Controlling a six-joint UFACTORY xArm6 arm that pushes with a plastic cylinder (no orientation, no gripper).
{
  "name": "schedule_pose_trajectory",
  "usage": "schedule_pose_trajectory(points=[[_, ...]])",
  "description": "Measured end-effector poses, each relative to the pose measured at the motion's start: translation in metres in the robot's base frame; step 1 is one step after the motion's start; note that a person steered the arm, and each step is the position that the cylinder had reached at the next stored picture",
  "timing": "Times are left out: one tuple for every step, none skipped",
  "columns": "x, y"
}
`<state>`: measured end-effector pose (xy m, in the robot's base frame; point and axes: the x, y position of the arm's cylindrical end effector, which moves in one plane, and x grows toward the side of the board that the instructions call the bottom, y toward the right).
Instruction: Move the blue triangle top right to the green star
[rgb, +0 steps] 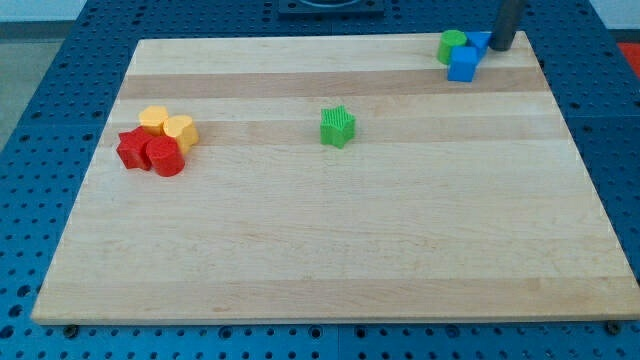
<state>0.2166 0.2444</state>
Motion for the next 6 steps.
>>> schedule_pose_trajectory(points=[[-0.004, -0.015], [-0.002, -0.034], [0.006, -0.060], [0.012, -0.085], [0.012, -0.084], [0.008, -0.062]])
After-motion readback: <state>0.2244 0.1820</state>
